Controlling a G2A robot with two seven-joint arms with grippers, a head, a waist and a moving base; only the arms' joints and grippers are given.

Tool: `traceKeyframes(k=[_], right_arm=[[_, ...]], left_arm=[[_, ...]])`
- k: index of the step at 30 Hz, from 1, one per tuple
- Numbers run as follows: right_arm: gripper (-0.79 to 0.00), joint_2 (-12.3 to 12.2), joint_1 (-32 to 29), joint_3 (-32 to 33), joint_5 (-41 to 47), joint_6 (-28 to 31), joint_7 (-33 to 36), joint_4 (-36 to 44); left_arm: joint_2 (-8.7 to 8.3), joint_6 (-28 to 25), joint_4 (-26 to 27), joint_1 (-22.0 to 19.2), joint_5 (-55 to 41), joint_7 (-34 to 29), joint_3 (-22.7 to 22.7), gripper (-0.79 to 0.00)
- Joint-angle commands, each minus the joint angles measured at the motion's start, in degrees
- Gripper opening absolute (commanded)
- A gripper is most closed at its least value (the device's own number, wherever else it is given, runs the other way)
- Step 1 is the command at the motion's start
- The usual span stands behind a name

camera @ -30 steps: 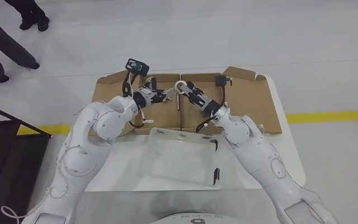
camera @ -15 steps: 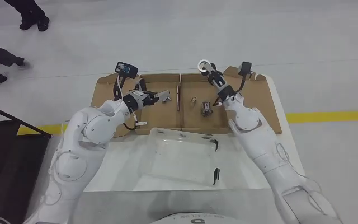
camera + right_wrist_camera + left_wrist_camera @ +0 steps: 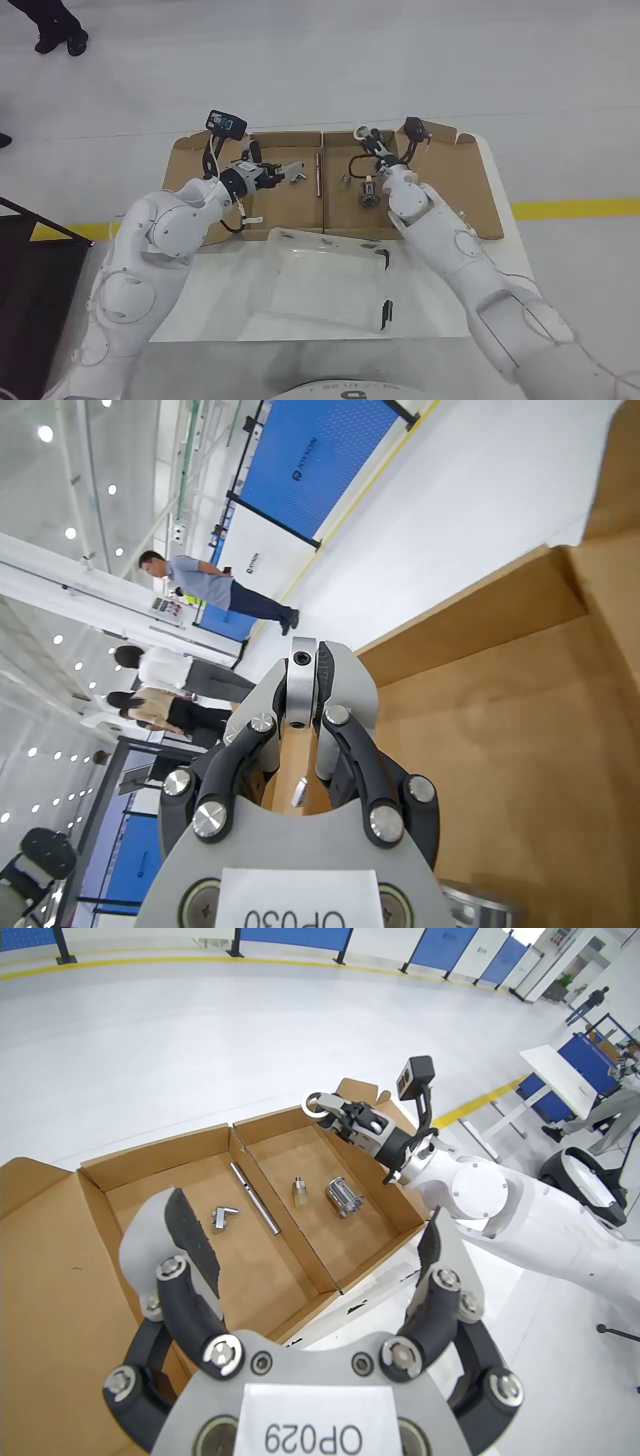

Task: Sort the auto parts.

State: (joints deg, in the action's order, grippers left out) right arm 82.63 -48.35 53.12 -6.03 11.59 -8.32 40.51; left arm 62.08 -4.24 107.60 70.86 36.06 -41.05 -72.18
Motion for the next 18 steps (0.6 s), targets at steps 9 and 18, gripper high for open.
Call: traceKeyframes(k=[9, 18], right_arm=[[-0.73, 2.5, 3.2, -2.7, -3.2, -11.7, 0.9, -8.0], [-0.616, 4.3, 4.5, -3.8, -5.0, -14.4, 1.0, -10.9]], left_arm=[[0.0, 0.0, 0.0, 0.0, 0.0, 0.0, 0.0, 0.0], [0.0, 0.0, 0.0, 0.0, 0.0, 0.0, 0.0, 0.0]])
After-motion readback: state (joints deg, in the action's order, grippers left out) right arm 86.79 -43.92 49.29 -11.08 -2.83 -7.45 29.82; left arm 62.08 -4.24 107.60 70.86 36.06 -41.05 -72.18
